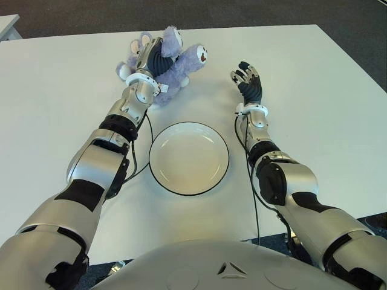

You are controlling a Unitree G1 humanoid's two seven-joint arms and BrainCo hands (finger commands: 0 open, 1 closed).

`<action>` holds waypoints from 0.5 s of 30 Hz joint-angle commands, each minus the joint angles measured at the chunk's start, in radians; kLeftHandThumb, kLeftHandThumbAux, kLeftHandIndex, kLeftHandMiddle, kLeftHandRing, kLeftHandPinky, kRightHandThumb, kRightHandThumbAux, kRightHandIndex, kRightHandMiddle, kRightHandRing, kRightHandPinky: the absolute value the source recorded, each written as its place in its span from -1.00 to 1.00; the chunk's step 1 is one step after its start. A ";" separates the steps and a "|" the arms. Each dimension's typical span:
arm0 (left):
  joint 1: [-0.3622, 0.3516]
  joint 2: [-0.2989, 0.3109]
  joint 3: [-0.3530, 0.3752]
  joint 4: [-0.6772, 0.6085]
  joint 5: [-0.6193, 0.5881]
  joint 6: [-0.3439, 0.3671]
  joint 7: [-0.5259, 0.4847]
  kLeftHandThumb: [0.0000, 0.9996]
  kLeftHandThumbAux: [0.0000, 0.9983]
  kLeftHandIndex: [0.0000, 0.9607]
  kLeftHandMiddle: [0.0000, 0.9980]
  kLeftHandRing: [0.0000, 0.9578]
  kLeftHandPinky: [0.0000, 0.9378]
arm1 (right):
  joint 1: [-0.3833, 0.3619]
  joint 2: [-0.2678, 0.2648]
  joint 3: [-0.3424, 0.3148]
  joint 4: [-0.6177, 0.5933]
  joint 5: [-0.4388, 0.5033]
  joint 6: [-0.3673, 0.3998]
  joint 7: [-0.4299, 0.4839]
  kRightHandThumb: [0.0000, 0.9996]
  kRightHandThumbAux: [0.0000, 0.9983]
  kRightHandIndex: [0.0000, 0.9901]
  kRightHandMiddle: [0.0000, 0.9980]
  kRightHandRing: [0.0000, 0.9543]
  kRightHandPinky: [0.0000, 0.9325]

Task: Put the doll into the plate.

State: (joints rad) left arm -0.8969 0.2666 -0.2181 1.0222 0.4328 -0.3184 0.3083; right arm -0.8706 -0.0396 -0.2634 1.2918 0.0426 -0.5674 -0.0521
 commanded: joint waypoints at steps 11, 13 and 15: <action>0.031 0.008 0.007 -0.039 -0.007 0.036 -0.022 0.82 0.27 0.57 0.68 0.77 0.84 | 0.021 0.010 -0.007 0.013 0.007 0.000 0.002 -0.12 0.58 -0.63 -0.70 -0.72 -0.66; 0.034 0.009 0.008 -0.047 -0.008 0.036 -0.023 0.83 0.27 0.58 0.69 0.77 0.85 | 0.022 0.010 -0.007 0.013 0.006 -0.001 0.002 -0.11 0.58 -0.63 -0.70 -0.72 -0.65; 0.038 0.012 0.009 -0.057 -0.008 0.036 -0.024 0.83 0.27 0.58 0.69 0.78 0.85 | 0.022 0.011 -0.006 0.013 0.006 -0.002 0.002 -0.10 0.58 -0.63 -0.70 -0.71 -0.64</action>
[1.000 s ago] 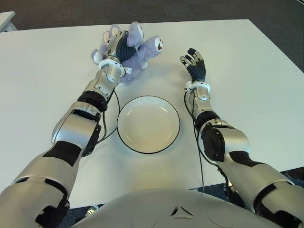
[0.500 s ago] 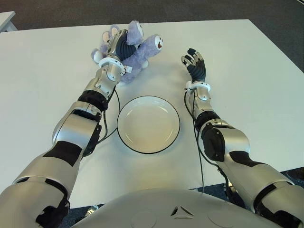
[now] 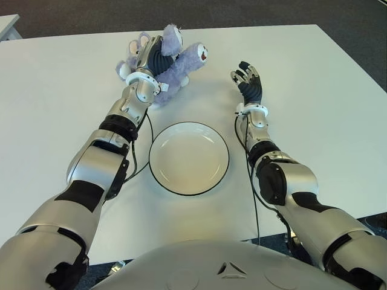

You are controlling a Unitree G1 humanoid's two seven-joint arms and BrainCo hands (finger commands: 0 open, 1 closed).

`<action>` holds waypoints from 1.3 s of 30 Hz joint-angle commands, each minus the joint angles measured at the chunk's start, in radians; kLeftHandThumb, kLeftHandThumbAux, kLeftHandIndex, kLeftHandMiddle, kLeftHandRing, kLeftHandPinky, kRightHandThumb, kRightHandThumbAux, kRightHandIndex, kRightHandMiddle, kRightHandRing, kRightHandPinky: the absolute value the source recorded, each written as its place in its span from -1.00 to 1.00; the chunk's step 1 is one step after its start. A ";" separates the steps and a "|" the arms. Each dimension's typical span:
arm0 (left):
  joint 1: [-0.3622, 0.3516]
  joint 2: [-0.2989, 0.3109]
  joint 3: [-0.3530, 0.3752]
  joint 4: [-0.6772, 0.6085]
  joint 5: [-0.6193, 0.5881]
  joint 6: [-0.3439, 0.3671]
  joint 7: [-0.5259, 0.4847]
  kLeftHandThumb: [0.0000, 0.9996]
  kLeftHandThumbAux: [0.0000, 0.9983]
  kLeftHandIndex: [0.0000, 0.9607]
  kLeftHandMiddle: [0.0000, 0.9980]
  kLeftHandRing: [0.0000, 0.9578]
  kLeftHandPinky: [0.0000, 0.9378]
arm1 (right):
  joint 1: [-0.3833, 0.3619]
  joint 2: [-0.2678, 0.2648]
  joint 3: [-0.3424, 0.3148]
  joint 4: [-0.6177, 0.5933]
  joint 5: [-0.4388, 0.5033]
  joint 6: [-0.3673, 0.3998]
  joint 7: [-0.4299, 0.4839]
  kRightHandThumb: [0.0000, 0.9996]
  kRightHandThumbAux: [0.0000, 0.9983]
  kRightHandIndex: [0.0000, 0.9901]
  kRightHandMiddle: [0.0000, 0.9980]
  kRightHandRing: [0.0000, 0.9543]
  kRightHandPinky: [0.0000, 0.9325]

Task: Put the doll into the plate.

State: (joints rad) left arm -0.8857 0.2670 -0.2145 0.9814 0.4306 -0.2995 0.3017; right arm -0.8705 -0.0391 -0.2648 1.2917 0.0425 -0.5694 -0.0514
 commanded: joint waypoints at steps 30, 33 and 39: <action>0.118 0.096 -0.004 -0.328 0.046 0.081 -0.092 0.83 0.30 0.66 0.75 0.82 0.87 | 0.022 0.011 0.009 0.016 -0.006 0.017 -0.029 -0.11 0.56 -0.64 -0.68 -0.70 -0.64; 0.124 0.096 0.000 -0.340 0.043 0.079 -0.092 0.85 0.29 0.64 0.73 0.80 0.86 | 0.023 0.010 0.010 0.016 -0.007 0.015 -0.029 -0.12 0.57 -0.63 -0.68 -0.70 -0.64; 0.139 0.102 0.002 -0.383 0.044 0.075 -0.094 0.87 0.28 0.61 0.71 0.79 0.85 | 0.022 0.010 0.009 0.017 -0.006 0.016 -0.029 -0.09 0.57 -0.62 -0.67 -0.70 -0.64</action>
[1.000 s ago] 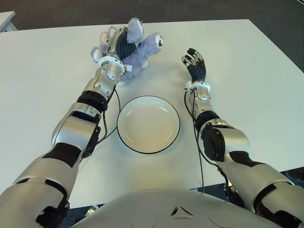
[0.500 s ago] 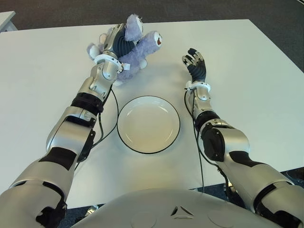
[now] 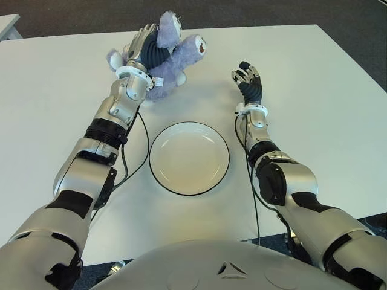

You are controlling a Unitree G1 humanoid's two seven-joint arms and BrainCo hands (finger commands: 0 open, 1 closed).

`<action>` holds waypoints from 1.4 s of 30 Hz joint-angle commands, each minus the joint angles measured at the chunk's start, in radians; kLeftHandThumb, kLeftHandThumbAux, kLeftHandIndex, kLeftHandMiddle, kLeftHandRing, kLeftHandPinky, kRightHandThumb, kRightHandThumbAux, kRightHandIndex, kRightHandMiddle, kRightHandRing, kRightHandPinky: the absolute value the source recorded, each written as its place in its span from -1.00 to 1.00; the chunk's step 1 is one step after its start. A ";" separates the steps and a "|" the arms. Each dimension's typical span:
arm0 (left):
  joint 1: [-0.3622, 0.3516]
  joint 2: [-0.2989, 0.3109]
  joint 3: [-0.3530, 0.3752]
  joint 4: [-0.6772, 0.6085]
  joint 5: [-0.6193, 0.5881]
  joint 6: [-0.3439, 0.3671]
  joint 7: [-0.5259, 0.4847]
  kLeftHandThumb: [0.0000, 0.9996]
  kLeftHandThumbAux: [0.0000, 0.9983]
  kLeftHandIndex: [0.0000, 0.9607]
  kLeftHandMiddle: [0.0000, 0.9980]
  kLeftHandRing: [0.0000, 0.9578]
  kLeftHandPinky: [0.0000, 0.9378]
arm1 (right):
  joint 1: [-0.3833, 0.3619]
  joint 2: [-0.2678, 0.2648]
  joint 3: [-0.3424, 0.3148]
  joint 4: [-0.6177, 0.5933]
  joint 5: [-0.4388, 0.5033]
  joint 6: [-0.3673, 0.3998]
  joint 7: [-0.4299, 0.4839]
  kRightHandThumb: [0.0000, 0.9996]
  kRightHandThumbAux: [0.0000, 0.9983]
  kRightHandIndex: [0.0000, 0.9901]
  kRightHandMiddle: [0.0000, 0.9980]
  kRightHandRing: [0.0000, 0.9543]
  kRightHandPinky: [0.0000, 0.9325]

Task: Put the doll into the plate.

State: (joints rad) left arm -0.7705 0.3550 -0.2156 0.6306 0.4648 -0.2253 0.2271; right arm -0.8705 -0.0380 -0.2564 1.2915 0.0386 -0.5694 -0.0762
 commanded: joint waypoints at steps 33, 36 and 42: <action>0.038 0.063 -0.002 -0.193 0.108 0.000 -0.003 0.81 0.22 0.73 0.79 0.85 0.84 | 0.021 0.009 0.001 0.018 -0.002 0.017 -0.004 -0.05 0.55 -0.63 -0.68 -0.71 -0.65; 0.041 0.067 0.009 -0.226 0.098 0.015 -0.034 0.82 0.21 0.71 0.76 0.83 0.81 | 0.021 0.009 0.001 0.018 -0.002 0.018 -0.005 -0.06 0.55 -0.63 -0.68 -0.71 -0.65; 0.051 0.068 0.021 -0.264 0.079 0.030 -0.069 0.83 0.23 0.66 0.71 0.79 0.81 | 0.021 0.010 0.000 0.017 -0.001 0.017 -0.006 -0.04 0.56 -0.62 -0.66 -0.70 -0.65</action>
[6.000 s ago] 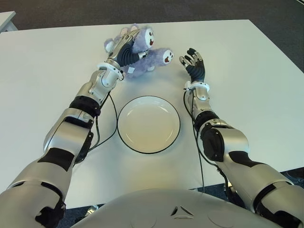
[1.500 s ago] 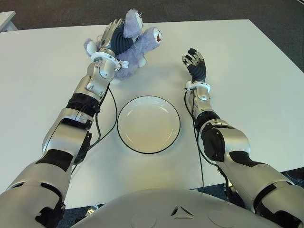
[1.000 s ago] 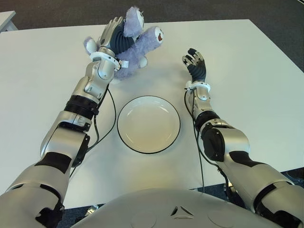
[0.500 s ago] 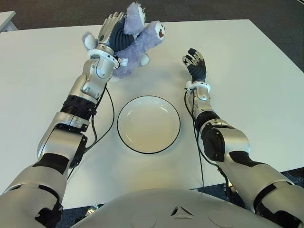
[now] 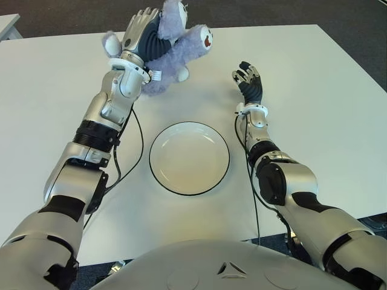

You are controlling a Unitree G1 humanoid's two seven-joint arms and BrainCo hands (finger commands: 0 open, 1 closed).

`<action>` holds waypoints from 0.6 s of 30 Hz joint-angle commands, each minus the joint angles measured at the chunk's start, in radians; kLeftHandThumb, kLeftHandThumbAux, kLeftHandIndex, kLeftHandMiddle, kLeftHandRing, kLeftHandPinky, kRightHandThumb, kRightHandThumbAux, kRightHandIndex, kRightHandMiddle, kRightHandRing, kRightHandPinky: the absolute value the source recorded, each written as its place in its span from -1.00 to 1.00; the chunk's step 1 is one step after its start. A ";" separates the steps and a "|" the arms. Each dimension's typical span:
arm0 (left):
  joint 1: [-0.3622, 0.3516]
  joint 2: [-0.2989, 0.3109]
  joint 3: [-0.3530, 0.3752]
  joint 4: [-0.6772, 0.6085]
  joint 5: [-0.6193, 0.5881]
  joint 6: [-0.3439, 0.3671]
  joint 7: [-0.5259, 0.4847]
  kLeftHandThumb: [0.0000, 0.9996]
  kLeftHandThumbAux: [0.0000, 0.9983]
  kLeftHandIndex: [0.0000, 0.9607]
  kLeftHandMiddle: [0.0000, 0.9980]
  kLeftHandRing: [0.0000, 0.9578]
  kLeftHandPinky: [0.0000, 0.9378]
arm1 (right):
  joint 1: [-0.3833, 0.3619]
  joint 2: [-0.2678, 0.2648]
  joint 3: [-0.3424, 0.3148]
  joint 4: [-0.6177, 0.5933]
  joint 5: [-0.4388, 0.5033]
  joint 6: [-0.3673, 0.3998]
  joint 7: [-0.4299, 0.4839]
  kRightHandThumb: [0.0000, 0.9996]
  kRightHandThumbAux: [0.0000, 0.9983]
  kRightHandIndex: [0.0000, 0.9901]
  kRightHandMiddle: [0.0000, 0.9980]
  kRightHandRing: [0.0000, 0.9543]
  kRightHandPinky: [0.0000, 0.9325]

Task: Put the doll into the plate.

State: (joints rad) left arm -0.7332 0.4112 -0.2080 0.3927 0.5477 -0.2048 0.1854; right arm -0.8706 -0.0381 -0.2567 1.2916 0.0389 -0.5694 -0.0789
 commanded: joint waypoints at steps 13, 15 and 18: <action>0.032 0.021 0.021 -0.119 0.002 0.036 -0.073 0.84 0.20 0.74 0.81 0.85 0.85 | 0.021 0.009 0.001 0.017 -0.003 0.013 -0.002 -0.05 0.57 -0.63 -0.67 -0.70 -0.65; 0.036 0.019 0.021 -0.144 0.000 0.045 -0.085 0.85 0.20 0.73 0.80 0.85 0.85 | 0.021 0.008 0.001 0.017 -0.002 0.014 -0.001 -0.05 0.57 -0.63 -0.67 -0.70 -0.65; 0.048 0.015 0.025 -0.180 -0.010 0.057 -0.107 0.85 0.20 0.73 0.79 0.84 0.84 | 0.020 0.008 0.000 0.017 -0.001 0.015 0.000 -0.04 0.57 -0.63 -0.67 -0.70 -0.65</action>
State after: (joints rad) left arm -0.7152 0.4196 -0.1940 0.2498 0.5433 -0.1614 0.1083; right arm -0.8706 -0.0382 -0.2565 1.2917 0.0388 -0.5694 -0.0787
